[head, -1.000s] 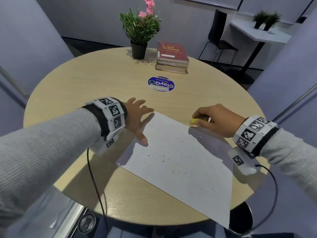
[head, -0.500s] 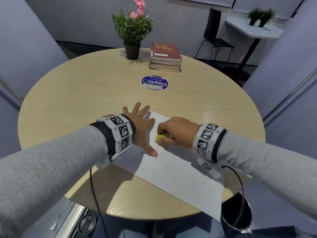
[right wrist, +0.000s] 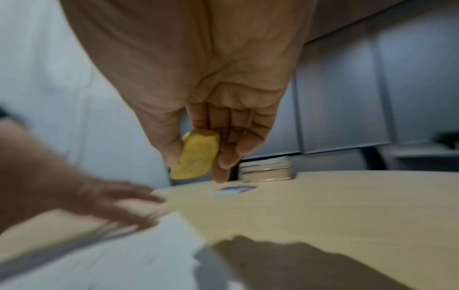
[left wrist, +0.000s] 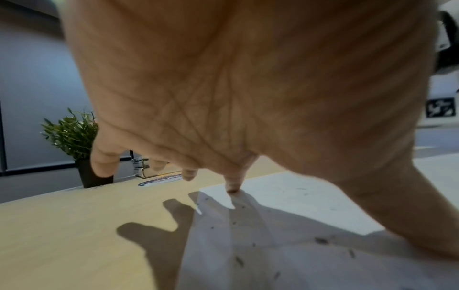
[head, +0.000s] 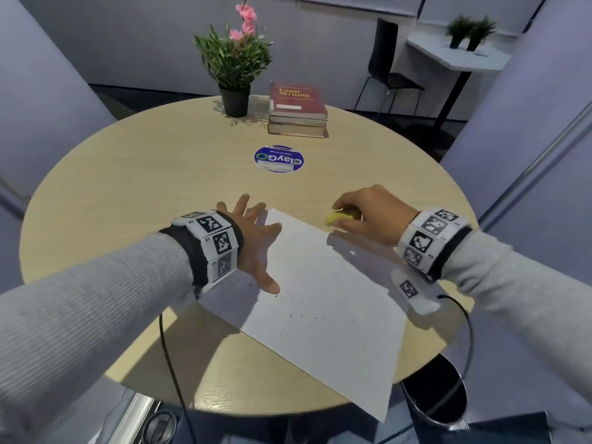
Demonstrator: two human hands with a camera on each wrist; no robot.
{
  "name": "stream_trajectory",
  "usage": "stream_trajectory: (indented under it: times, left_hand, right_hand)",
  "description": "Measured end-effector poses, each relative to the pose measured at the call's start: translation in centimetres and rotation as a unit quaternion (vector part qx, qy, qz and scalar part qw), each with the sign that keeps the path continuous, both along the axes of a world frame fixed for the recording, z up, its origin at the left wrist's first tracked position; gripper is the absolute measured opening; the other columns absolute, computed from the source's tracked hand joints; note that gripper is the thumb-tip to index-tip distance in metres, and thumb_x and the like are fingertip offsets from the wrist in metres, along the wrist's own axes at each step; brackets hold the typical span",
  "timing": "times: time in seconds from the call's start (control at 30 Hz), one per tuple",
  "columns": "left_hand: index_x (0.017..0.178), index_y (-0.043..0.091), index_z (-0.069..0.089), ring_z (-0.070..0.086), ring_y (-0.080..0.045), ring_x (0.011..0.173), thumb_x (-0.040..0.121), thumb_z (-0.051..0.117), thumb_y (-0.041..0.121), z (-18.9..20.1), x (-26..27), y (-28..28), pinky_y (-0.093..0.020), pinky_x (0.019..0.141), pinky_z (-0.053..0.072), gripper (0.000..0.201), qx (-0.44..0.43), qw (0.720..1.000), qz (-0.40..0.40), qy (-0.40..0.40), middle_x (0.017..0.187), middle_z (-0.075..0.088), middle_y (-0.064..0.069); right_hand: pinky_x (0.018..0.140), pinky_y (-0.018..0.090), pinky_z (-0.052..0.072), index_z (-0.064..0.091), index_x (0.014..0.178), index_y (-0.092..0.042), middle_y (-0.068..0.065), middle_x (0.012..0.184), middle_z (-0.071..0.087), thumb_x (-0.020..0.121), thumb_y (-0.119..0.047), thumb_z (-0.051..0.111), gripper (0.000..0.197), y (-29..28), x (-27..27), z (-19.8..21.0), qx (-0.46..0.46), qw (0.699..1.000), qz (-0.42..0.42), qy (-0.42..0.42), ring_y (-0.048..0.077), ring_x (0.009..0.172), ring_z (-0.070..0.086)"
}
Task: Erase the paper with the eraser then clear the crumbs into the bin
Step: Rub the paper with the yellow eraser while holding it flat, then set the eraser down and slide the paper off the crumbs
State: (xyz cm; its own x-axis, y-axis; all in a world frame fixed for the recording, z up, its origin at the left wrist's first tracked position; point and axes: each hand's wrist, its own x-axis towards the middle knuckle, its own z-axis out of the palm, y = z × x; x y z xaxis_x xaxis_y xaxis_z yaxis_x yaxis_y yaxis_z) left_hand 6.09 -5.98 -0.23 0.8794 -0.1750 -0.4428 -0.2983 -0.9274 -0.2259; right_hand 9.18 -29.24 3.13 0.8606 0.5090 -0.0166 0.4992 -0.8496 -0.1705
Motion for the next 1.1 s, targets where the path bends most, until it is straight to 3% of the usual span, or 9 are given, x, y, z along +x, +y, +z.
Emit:
stream_trajectory:
  times: [0.17,0.23,0.3,0.37,0.53,0.67,0.77,0.87,1.1]
  left_hand:
    - [0.147,0.048,0.007,-0.017,-0.036,0.144,0.041,0.047,0.098,1.3,2.6,1.3,-0.065,0.11,0.008,0.125,0.023,0.997,-0.041,-0.054,0.16,-0.011,-0.003]
    - [0.142,0.041,0.034,-0.005,-0.032,0.146,0.046,0.046,0.097,2.7,3.3,0.7,-0.059,0.111,0.013,0.112,-0.004,0.995,-0.026,-0.099,0.16,0.007,-0.003]
    - [0.111,0.028,0.066,0.018,-0.027,0.14,0.053,0.042,0.095,4.2,3.8,-0.5,-0.054,0.107,0.021,0.091,-0.046,0.989,-0.013,-0.138,0.149,0.034,-0.002]
    - [0.084,0.021,0.072,0.036,-0.025,0.127,0.064,0.036,0.089,5.3,3.9,-1.9,-0.05,0.101,0.027,0.08,-0.067,0.984,-0.021,-0.165,0.136,0.049,-0.001]
    - [0.109,0.025,0.063,0.027,-0.026,0.136,0.09,0.06,0.034,5.2,3.3,-4.5,-0.052,0.107,0.026,0.021,-0.103,0.978,-0.056,-0.172,0.151,0.032,0.0]
    - [0.132,0.035,0.048,0.023,-0.025,0.14,0.084,0.067,0.042,4.6,2.2,-4.7,-0.053,0.109,0.025,0.052,-0.133,0.978,-0.066,-0.146,0.154,0.026,0.002]
    - [0.135,0.035,0.047,0.027,-0.023,0.138,0.085,0.061,0.054,5.3,-0.4,-3.8,-0.047,0.106,0.029,0.056,-0.179,0.967,-0.069,-0.168,0.153,0.03,0.002]
    - [0.13,0.034,0.052,0.038,-0.022,0.13,0.082,0.051,0.066,5.5,-5.2,-2.0,-0.045,0.1,0.038,0.058,-0.226,0.951,-0.097,-0.186,0.147,0.038,0.003]
    - [0.112,0.034,0.065,0.057,-0.015,0.105,0.085,0.043,0.063,2.0,-16.4,2.0,-0.042,0.082,0.047,0.045,-0.301,0.925,-0.029,-0.229,0.12,0.056,0.013]
  right_hand:
    - [0.071,0.026,0.041,0.064,0.113,-0.016,0.004,0.093,0.068,0.087,-0.046,0.057,0.041,-10.8,-0.7,1.3,0.041,0.983,-0.178,-0.003,0.017,0.079,0.058]
    - [0.072,0.03,0.048,0.062,0.116,-0.02,0.002,0.094,0.07,0.086,-0.051,0.054,0.043,-13.7,-1.1,-0.2,0.023,0.976,-0.219,-0.005,0.018,0.08,0.061]
    - [0.078,0.037,0.053,0.06,0.118,-0.025,-0.003,0.098,0.07,0.087,-0.052,0.053,0.042,-15.2,-1.2,-1.7,-0.017,0.971,-0.24,-0.012,0.02,0.085,0.062]
    - [0.079,0.037,0.053,0.058,0.119,-0.029,-0.004,0.104,0.07,0.089,-0.049,0.053,0.037,-15.6,-1.2,-2.8,-0.044,0.965,-0.257,-0.036,0.021,0.09,0.062]
    - [0.084,0.039,0.051,0.053,0.125,-0.03,0.002,0.116,0.066,0.085,-0.06,0.049,0.05,-16.0,-0.6,-4.7,-0.044,0.947,-0.316,-0.041,0.027,0.107,0.059]
    - [0.095,0.043,0.044,0.052,0.13,-0.034,0.004,0.131,0.057,0.083,-0.063,0.048,0.055,-14.4,-3.5,-3.7,-0.015,0.975,-0.207,-0.079,0.027,0.119,0.048]
    - [0.094,0.043,0.044,0.058,0.125,-0.029,-0.001,0.128,0.06,0.089,-0.062,0.035,0.054,-11.2,-9.0,-3.2,0.098,0.993,-0.021,-0.069,0.023,0.117,0.051]
    - [0.088,0.039,0.047,0.062,0.119,-0.03,-0.006,0.125,0.06,0.092,-0.045,0.042,0.036,-8.4,-14.6,-5.6,0.104,0.99,0.075,-0.066,0.018,0.113,0.055]
    - [0.087,0.04,0.036,0.059,0.118,-0.028,-0.003,0.122,0.059,0.09,-0.037,0.045,0.033,-3.8,-20.1,-9.3,0.102,0.984,0.094,-0.111,0.019,0.112,0.05]
